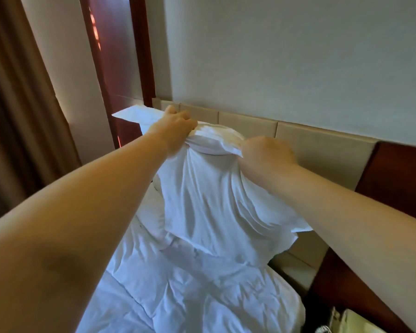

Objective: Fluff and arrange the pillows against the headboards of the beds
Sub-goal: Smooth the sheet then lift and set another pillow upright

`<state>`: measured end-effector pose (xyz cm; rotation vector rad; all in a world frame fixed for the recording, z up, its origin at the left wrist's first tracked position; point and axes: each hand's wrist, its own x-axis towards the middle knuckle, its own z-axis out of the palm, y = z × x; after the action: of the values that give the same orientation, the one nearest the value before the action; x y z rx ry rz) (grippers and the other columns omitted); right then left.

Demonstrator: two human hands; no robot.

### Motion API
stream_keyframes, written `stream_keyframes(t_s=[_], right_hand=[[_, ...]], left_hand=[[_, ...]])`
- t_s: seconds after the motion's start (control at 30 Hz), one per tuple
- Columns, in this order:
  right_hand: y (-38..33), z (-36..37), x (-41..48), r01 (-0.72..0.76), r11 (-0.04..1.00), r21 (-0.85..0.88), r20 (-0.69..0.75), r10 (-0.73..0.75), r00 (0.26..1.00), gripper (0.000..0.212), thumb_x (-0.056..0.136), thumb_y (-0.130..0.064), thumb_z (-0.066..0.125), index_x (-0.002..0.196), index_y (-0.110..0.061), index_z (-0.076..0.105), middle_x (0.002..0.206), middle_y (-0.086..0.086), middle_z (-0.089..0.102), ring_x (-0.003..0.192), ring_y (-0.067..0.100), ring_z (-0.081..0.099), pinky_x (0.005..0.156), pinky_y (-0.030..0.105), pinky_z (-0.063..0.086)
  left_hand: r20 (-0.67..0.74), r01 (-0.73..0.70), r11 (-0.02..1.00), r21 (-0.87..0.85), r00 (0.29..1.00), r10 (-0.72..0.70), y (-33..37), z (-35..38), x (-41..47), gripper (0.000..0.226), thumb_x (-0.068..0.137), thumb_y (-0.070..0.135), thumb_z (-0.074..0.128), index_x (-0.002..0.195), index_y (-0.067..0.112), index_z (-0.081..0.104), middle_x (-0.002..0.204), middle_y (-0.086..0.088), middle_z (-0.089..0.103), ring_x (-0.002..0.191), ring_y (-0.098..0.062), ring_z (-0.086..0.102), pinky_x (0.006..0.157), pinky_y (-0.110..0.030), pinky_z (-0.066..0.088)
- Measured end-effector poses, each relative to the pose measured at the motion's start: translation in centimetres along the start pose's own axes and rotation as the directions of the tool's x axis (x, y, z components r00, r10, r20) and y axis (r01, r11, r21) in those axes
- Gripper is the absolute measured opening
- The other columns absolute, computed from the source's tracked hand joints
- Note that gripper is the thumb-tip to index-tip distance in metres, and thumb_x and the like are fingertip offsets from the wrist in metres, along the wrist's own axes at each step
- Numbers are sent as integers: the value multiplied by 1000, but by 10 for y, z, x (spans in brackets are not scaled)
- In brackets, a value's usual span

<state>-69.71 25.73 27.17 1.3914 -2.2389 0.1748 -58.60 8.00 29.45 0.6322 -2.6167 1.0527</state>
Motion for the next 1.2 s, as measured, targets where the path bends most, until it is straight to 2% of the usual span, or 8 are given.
stream_keyframes(t_s=[0.23,0.4,0.53,0.67,0.83,1.0,1.07,1.2], right_hand=[[-21,35,-15,-35,992,123,111,21,994,22,95,-21,41,93,-13,61,90,9,66,70,28,51,59,30,35],[-38,40,-23,18,993,120,118,-33,992,25,98,-26,39,99,-10,58,97,11,65,89,32,61,63,31,33],[-28,46,-10,8,996,85,90,-16,996,29,98,-29,39,102,-10,60,99,13,66,88,34,62,62,32,34],[-3,67,16,-1,998,59,73,-3,997,30,97,-33,40,103,-14,63,100,12,67,90,34,63,63,33,40],[51,113,67,-171,981,94,196,150,969,33,94,-39,37,95,-22,65,95,3,68,87,28,64,61,30,41],[118,176,101,-171,981,87,315,136,939,33,95,-44,42,93,-17,61,79,3,56,81,29,61,60,29,38],[146,206,115,-204,974,96,333,161,929,29,96,-39,42,88,-18,60,75,1,51,78,28,58,60,30,37],[192,271,142,-246,967,62,314,215,925,19,93,-16,43,97,-17,62,96,7,66,91,31,63,63,30,38]], left_hand=[[112,47,975,-219,993,-23,14,51,-5,42,91,8,56,130,20,45,125,-3,44,110,-30,40,95,-35,43],[78,-54,973,-226,994,74,6,64,8,40,88,5,57,123,21,47,120,-1,45,109,-28,40,93,-38,47],[57,-128,985,-118,989,135,8,73,30,33,91,10,54,122,21,49,121,1,48,110,-24,46,96,-27,38],[67,-119,979,-168,989,132,19,89,66,34,94,18,55,127,19,47,126,2,47,116,-24,45,77,-14,31],[148,-73,954,-290,982,120,47,133,129,39,93,32,60,128,22,47,127,1,49,115,-27,41,95,-30,37],[168,-171,907,-385,953,251,91,180,211,30,94,32,58,123,26,52,123,7,54,115,-23,42,97,-27,32],[214,-129,869,-477,942,257,113,207,243,24,93,26,60,117,26,58,119,5,56,114,-23,40,96,-30,40],[267,99,746,-658,957,109,155,267,290,26,90,16,53,111,27,65,119,-2,46,115,-30,51,93,-31,45]])
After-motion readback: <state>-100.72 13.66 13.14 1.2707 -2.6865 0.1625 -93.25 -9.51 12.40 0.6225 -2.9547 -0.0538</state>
